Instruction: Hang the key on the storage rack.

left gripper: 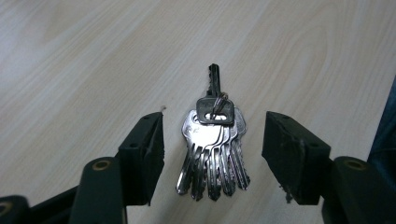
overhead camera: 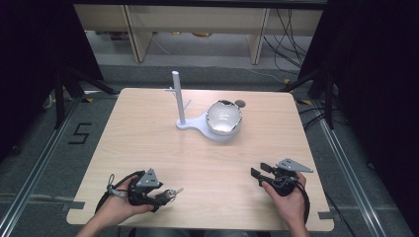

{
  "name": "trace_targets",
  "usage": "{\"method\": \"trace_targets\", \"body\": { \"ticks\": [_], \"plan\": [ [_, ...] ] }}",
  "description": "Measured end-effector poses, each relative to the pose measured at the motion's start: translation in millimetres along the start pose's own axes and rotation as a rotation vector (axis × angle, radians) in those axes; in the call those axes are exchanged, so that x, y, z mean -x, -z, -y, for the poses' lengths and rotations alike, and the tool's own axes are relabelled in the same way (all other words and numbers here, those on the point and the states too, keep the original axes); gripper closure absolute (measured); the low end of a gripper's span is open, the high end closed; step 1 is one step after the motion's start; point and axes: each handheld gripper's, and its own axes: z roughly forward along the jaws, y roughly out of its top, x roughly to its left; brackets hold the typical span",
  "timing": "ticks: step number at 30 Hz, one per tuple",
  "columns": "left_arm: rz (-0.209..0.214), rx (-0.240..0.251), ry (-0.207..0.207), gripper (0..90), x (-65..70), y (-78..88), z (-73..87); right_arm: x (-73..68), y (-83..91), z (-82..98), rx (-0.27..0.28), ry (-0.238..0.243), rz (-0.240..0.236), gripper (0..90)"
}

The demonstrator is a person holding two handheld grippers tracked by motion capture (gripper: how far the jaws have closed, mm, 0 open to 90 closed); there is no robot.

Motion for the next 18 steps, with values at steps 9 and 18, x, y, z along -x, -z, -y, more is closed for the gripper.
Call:
{"method": "trace_targets", "body": {
  "ticks": [9, 18],
  "plan": [
    [0.018, -0.14, 0.017, 37.7, -0.3, -1.8, -12.3, 2.7, -0.9, -0.9, 0.0, 0.035, 0.002, 48.9],
    [-0.005, -0.345, -0.025, 38.4, 0.5, -12.7, -39.4, 1.7, -3.9, -0.4, -0.02, 0.036, -0.024, 48.9]
  ]
}}
